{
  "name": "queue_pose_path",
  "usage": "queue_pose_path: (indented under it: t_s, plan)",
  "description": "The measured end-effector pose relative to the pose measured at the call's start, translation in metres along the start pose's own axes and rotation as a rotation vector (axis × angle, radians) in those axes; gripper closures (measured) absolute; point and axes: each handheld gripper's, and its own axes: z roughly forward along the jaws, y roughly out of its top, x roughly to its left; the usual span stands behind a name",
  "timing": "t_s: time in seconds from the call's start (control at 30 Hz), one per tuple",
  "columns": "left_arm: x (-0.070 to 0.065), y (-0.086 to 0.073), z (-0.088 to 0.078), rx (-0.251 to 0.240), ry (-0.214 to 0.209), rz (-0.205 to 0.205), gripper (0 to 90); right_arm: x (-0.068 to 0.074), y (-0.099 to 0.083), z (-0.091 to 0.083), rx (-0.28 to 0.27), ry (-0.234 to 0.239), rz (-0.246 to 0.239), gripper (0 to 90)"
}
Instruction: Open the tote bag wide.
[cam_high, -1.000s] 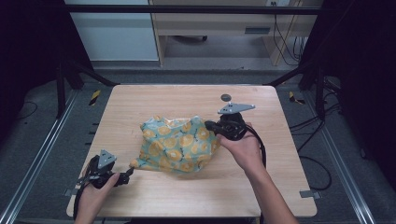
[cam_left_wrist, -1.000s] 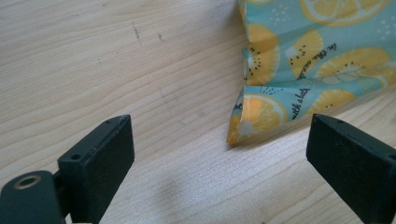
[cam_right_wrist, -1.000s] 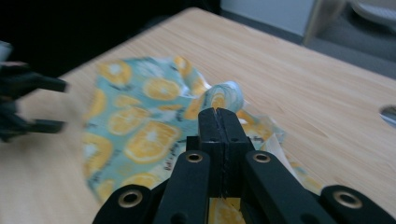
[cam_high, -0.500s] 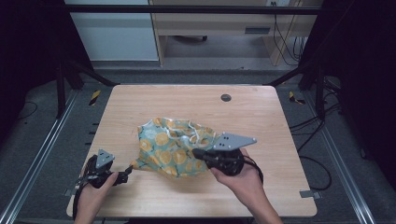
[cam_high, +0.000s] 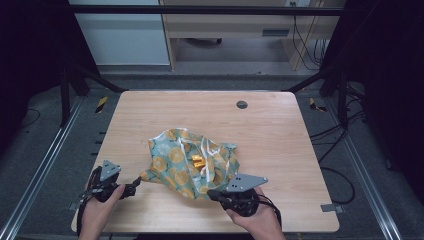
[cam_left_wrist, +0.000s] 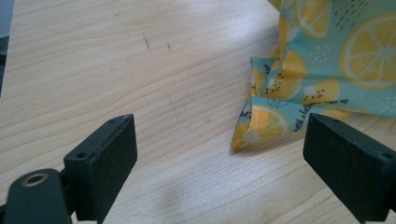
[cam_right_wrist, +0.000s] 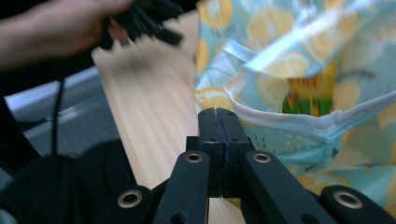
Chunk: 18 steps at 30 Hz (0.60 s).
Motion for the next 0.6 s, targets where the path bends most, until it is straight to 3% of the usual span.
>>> queue_pose_path:
  t_s: [0.17,0.27,0.47,0.6]
  plan:
    - [-0.001,0.003,-0.007,-0.042,-0.012,-0.016,10.8,-0.008,-0.017,0.003,0.025,0.006,0.025,90.0]
    - [-0.004,0.006,-0.014,-0.085,-0.061,-0.045,12.9,-0.009,-0.024,0.003,0.027,0.010,0.038,90.0]
    - [-0.010,0.021,-0.026,-0.154,-0.097,-0.040,15.5,-0.011,-0.037,0.006,0.065,-0.003,0.043,90.0]
    - [-0.016,0.042,-0.031,-0.173,-0.116,0.001,15.5,-0.009,-0.039,0.005,0.086,-0.046,0.009,90.0]
